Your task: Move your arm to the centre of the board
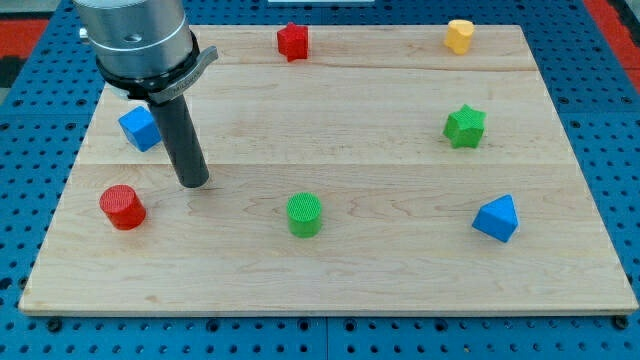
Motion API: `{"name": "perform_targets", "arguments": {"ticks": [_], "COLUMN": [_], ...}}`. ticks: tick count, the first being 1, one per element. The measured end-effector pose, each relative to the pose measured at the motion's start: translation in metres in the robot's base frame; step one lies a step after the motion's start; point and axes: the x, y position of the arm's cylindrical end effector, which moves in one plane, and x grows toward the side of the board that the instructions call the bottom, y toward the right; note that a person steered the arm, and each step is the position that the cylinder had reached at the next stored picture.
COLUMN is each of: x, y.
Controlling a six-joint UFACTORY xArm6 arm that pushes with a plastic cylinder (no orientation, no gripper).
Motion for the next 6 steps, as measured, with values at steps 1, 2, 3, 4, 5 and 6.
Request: {"name": "perform_targets", "arguments": {"ticks": [1,2,3,4,5,6], "x": [0.003,0.002,-0.018,-0.040,-0.032,-0.026], "y": [0.011,0.013,0.031,0.084,0.117,0.117]}}
